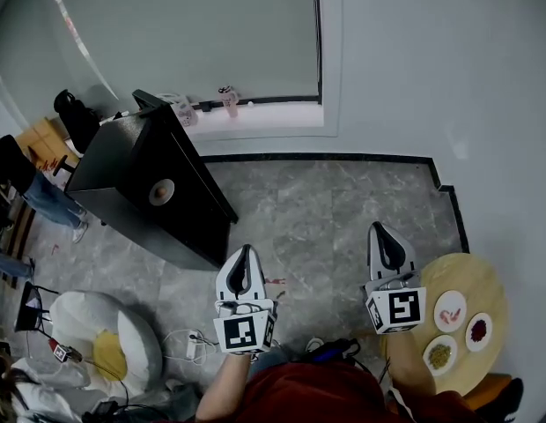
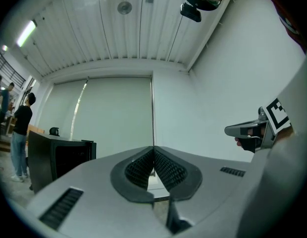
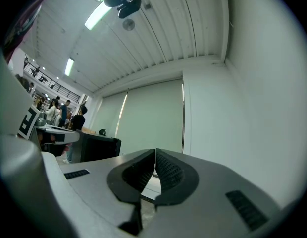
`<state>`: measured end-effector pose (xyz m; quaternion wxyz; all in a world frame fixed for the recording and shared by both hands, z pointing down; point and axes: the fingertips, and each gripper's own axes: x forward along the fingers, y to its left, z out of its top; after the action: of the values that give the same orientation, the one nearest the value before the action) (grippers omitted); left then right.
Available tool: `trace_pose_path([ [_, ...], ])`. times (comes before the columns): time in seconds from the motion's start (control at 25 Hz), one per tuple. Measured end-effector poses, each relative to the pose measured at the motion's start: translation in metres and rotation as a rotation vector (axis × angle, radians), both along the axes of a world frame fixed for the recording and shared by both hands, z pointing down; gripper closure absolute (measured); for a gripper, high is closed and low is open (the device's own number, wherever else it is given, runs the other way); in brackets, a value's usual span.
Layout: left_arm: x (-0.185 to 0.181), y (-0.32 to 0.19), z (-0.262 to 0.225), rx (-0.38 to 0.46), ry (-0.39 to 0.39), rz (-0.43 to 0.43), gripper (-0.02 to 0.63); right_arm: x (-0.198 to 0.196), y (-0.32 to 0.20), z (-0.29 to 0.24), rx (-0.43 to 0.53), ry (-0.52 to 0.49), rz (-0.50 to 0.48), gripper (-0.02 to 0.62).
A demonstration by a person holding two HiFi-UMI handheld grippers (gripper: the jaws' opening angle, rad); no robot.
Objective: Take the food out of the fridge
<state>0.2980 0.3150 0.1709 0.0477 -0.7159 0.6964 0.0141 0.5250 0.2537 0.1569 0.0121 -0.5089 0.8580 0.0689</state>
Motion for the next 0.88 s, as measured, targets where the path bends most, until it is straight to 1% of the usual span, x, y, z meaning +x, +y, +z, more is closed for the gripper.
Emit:
trace_pose_path([
  [0.16, 0.011, -0.005, 0.001, -0.005, -0.009, 0.013, 0.592, 0.005, -0.007, -0.001, 0.007, 0.001, -0.001, 0.574],
  [0.4, 0.009, -0.022, 0.002, -0.007, 0.000, 0.041, 0.592, 0.002, -0.021, -0.001, -0.002, 0.005, 0.019, 0.574],
  [0.56, 0.000, -0.042, 0.004, 0.000, -0.002, 0.062, 0.592, -0.012, -0.035, 0.001, 0.010, 0.022, 0.023, 0.574],
  [0.64, -0.006, -0.055, 0.007, -0.011, -0.004, 0.063, 0.592, -0.018, -0.046, 0.003, 0.013, 0.029, 0.026, 0.574],
  [0.88, -0.031, -0.094, 0.017, -0.017, 0.007, 0.078, 0.592, -0.042, -0.081, 0.011, -0.005, 0.040, 0.039, 0.574],
])
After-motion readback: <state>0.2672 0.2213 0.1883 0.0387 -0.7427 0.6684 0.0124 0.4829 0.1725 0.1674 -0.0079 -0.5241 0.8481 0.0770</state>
